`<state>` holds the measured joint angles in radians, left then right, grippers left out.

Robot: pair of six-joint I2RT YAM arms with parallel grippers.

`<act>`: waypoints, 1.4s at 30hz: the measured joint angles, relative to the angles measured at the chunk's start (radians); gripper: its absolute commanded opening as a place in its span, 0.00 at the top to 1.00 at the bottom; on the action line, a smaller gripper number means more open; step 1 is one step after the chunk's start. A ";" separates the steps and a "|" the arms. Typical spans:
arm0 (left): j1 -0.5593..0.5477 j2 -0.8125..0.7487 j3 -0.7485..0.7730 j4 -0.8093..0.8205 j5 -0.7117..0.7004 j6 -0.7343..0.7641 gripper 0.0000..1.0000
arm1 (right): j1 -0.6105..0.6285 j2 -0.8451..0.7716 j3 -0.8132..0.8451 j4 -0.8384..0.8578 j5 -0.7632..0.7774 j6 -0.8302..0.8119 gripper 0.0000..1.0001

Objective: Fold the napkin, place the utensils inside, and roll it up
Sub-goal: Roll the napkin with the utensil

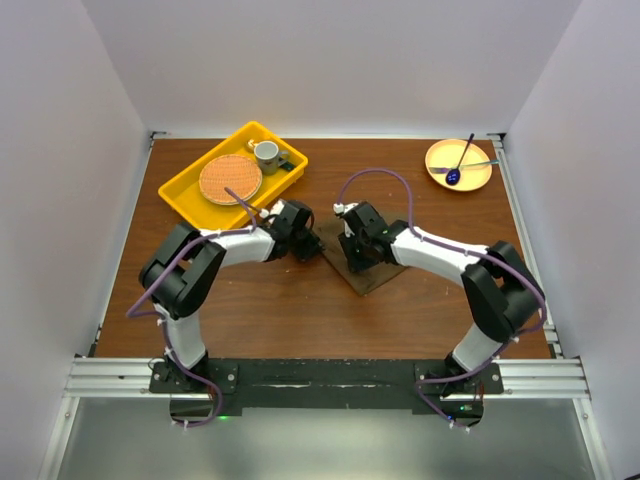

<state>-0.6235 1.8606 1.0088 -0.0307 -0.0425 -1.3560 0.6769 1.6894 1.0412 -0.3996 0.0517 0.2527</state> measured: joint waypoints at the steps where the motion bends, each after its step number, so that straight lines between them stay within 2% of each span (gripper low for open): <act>1: -0.003 -0.007 0.002 -0.023 -0.004 0.003 1.00 | 0.008 -0.025 -0.012 0.001 -0.003 -0.005 0.65; 5: -0.013 -0.030 0.005 -0.095 -0.019 0.006 1.00 | 0.057 -0.094 -0.029 0.022 -0.010 -0.008 0.57; 10: -0.022 -0.046 0.005 -0.142 -0.024 0.005 1.00 | 0.118 -0.121 -0.033 0.096 -0.019 -0.007 0.54; 21: -0.020 -0.079 -0.004 -0.222 -0.020 0.004 1.00 | 0.171 -0.037 -0.089 0.297 0.020 0.019 0.51; 30: -0.014 -0.116 -0.035 -0.233 -0.021 -0.003 1.00 | 0.265 0.033 -0.132 0.388 0.154 0.056 0.43; 34: -0.014 -0.136 -0.053 -0.233 -0.019 -0.014 1.00 | 0.318 0.048 -0.140 0.415 0.262 0.074 0.45; 38: -0.013 -0.173 -0.076 -0.234 -0.009 -0.022 1.00 | 0.393 0.092 -0.126 0.422 0.438 0.098 0.48; 41: -0.013 -0.190 -0.089 -0.241 -0.005 -0.022 1.00 | 0.435 0.114 -0.113 0.420 0.541 0.129 0.56; 42: -0.013 -0.193 -0.092 -0.242 -0.005 -0.022 1.00 | 0.446 0.120 -0.112 0.421 0.565 0.137 0.64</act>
<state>-0.6365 1.6672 0.9169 -0.2729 -0.0479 -1.3781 1.1229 1.8095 0.9291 0.0212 0.6170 0.3897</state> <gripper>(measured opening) 0.110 0.477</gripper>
